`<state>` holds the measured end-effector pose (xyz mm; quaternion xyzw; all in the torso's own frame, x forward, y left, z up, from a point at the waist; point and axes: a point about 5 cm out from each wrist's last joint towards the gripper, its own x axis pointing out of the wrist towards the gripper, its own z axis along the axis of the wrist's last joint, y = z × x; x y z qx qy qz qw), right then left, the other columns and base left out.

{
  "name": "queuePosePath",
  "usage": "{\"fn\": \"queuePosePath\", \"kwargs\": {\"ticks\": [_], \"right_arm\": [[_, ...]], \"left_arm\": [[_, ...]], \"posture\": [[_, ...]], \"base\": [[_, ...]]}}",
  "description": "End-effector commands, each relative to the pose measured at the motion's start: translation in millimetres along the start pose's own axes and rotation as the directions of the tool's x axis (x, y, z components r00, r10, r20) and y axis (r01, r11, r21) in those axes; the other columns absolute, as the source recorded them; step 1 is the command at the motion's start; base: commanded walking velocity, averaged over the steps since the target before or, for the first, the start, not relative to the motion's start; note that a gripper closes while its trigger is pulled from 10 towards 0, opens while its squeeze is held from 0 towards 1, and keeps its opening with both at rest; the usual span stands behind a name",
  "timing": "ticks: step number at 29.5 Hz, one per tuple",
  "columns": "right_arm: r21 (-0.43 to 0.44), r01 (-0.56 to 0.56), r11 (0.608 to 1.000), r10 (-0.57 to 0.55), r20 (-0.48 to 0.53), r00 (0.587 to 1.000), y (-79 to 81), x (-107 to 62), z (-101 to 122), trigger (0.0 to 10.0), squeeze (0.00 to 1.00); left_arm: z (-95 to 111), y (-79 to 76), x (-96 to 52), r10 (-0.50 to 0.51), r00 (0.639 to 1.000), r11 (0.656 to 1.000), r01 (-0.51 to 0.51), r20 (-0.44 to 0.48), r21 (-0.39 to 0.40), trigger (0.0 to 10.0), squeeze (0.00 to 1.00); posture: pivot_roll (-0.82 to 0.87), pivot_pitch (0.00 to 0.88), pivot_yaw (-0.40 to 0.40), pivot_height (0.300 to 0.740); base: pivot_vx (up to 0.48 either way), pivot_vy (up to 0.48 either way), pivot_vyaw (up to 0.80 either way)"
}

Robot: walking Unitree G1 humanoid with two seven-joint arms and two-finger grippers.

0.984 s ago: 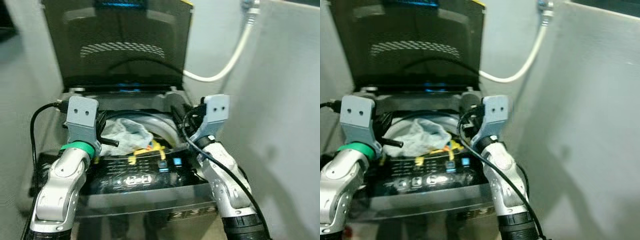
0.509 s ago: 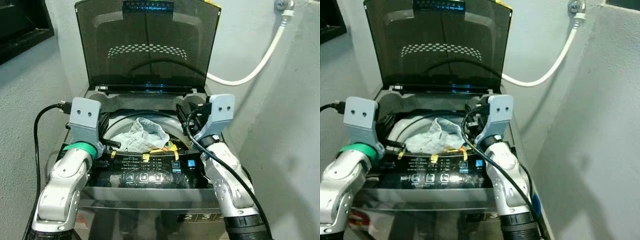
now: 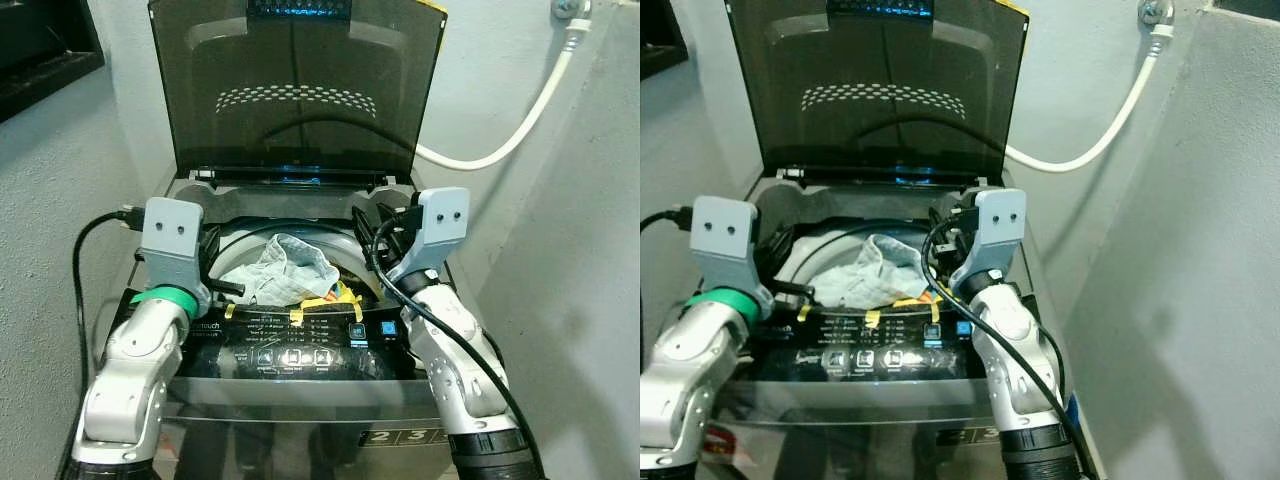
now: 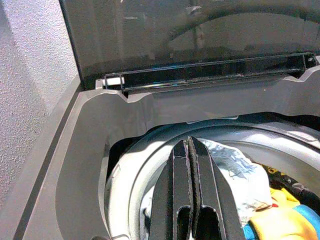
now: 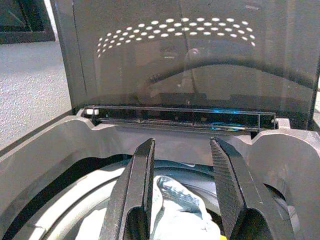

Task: Clothes washing

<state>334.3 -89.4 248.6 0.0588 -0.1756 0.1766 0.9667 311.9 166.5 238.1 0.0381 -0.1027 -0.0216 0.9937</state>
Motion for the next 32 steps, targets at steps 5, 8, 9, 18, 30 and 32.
{"fn": "queuePosePath", "kwargs": {"ticks": [5,8,9,18,30,32], "right_arm": [[-0.017,-0.006,1.000,0.006,-0.008,1.000,-0.3,-1.0,0.5,10.0,0.00],[-0.024,-0.001,1.000,0.000,-0.018,1.000,-1.2,-2.0,-1.4,10.0,0.00],[-0.024,-0.001,1.000,0.000,-0.018,1.000,-1.2,-2.0,-1.4,10.0,0.00],[-0.028,0.001,1.000,-0.002,-0.023,1.000,-0.3,-1.3,-1.8,10.0,0.00],[-0.027,-0.014,1.000,0.013,-0.036,0.999,1.2,-0.8,-3.1,10.0,0.00],[-0.024,-0.013,1.000,0.012,-0.036,0.999,1.4,-0.8,-3.4,10.0,0.00]], "left_arm": [[-1.2,0.3,2.1,0.011,1.000,1.000,-0.011,0.000,-0.011,10.0,0.00],[-2.2,-0.7,1.7,0.010,1.000,1.000,-0.010,-0.002,-0.016,10.0,0.00],[-2.2,-0.7,1.7,0.010,1.000,1.000,-0.010,-0.002,-0.016,10.0,0.00],[-2.9,0.4,2.7,0.025,1.000,0.999,-0.025,-0.002,-0.021,10.0,0.00],[-6.9,0.6,0.4,0.042,0.999,0.999,-0.042,-0.014,-0.028,10.0,0.00],[-7.1,1.8,-0.3,0.048,0.999,0.999,-0.048,-0.011,-0.020,10.0,0.00]], "posture": [[-0.04,0.022,0.018,0.740],[-0.06,0.023,0.020,0.740],[-0.06,0.023,0.020,0.740],[-0.06,0.023,0.032,0.740],[-0.05,0.023,0.018,0.740],[-0.05,0.023,0.019,0.740]], "base": [[0.000,0.000,0.00],[0.000,0.000,0.00],[0.000,0.000,0.00],[0.000,0.000,0.00],[0.000,0.000,0.00],[0.000,0.000,0.00]]}}
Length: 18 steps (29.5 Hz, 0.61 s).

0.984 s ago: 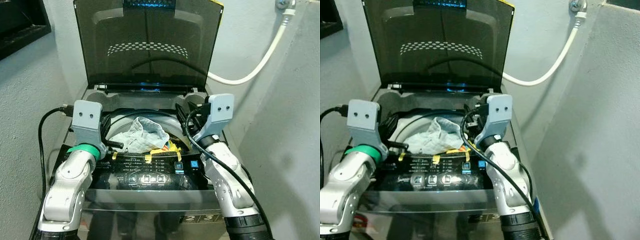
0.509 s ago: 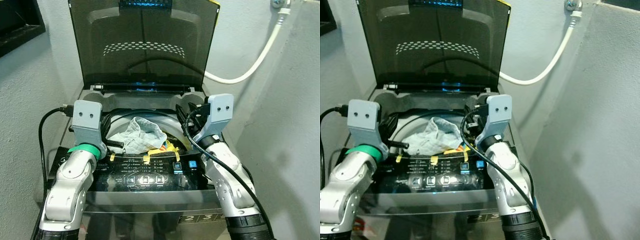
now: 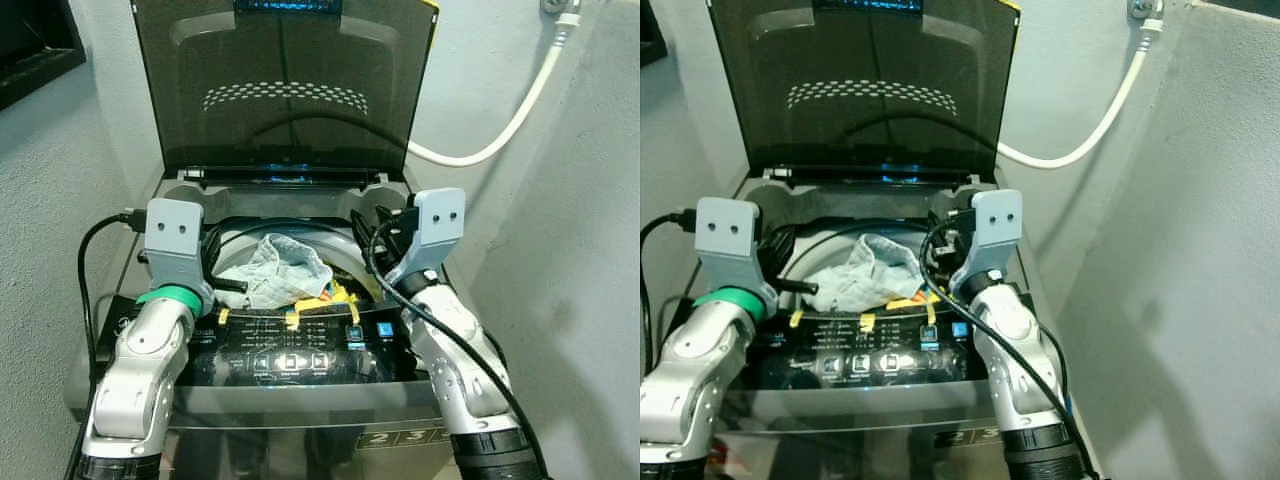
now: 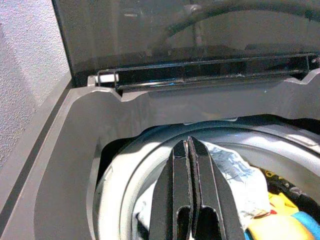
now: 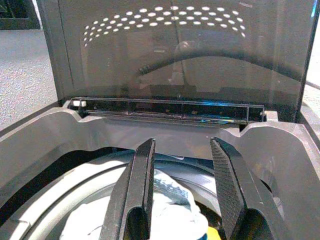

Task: Clothes washing

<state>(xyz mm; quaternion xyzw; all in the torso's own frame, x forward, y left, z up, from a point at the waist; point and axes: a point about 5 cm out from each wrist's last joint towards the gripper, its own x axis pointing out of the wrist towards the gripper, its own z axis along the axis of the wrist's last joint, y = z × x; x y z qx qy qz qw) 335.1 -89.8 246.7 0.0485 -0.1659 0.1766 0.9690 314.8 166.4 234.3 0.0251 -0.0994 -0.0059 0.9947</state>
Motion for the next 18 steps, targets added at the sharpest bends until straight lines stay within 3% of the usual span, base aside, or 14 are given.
{"fn": "queuePosePath", "kwargs": {"ticks": [1,9,18], "right_arm": [[0.007,-0.006,1.000,0.006,-0.014,1.000,2.4,-0.5,-1.7,10.0,0.00],[0.090,0.024,0.996,-0.024,-0.003,1.000,2.4,0.8,1.2,10.0,0.00],[0.045,0.023,0.999,-0.022,-0.025,0.999,0.2,-4.7,-6.1,10.0,0.00]], "left_arm": [[-2.9,3.8,-3.0,0.019,1.000,1.000,-0.019,-0.001,0.010,10.0,0.00],[-5.2,6.3,-1.8,-0.008,1.000,1.000,0.008,-0.014,0.021,10.0,0.00],[-10.6,6.1,-9.8,-0.009,0.999,1.000,0.009,-0.033,0.025,10.0,0.00]], "posture": [[-0.04,0.022,0.021,0.740],[-0.01,0.013,0.055,0.740],[0.02,0.030,0.042,0.740]], "base": [[0.000,0.000,0.00],[0.000,0.000,0.00],[0.000,0.000,0.00]]}}
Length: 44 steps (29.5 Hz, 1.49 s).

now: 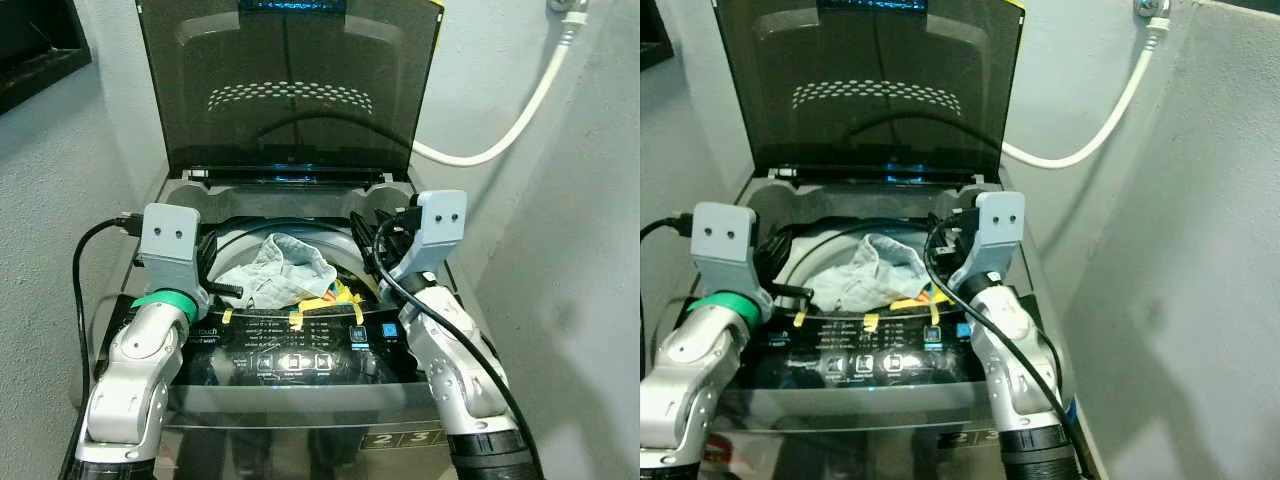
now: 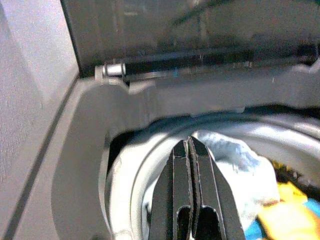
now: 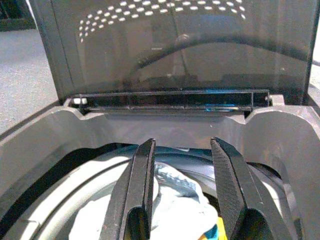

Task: Clothes washing

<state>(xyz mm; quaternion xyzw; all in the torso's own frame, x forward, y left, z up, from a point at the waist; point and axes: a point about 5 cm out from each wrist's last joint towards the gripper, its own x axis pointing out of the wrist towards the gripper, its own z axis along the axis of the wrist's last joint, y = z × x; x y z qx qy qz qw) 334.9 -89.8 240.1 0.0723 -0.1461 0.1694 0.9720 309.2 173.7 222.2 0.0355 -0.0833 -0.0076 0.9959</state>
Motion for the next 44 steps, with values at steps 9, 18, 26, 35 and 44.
{"fn": "queuePosePath", "kwargs": {"ticks": [9,18,26,35,44], "right_arm": [[0.044,0.042,0.998,-0.047,0.106,0.993,-4.0,-1.2,13.2,10.0,0.00],[-0.135,0.014,0.991,-0.003,0.081,0.997,-9.1,-10.3,6.5,10.0,0.00],[-0.103,0.043,0.994,-0.033,0.098,0.995,-11.3,-12.5,7.6,10.0,0.00],[-0.118,0.048,0.992,-0.038,0.088,0.995,-11.8,-12.2,5.0,10.0,0.00],[-0.118,0.044,0.992,-0.034,0.084,0.996,-10.6,-12.2,4.1,10.0,0.00]], "left_arm": [[0.7,0.1,-4.4,-0.008,1.000,1.000,0.008,0.021,0.008,10.0,0.00],[10.3,-3.3,-8.7,-0.071,0.988,0.997,0.068,0.134,0.024,10.0,0.00],[12.0,-4.8,-6.0,-0.049,0.991,0.999,0.051,0.123,-0.014,10.0,0.00],[13.9,-5.2,-3.6,-0.033,0.988,0.999,0.038,0.150,-0.032,10.0,0.00],[13.0,-7.8,-5.1,-0.044,0.988,0.999,0.048,0.148,-0.022,10.0,0.00]], "posture": [[0.02,0.038,0.042,0.740],[0.01,0.030,0.061,0.740],[0.01,0.025,0.072,0.740],[0.01,0.027,0.064,0.740],[0.01,0.027,0.066,0.740]], "base": [[0.000,0.000,0.00],[0.000,0.000,0.00],[0.000,0.000,0.00],[0.000,0.000,0.00],[0.000,0.000,0.00]]}}
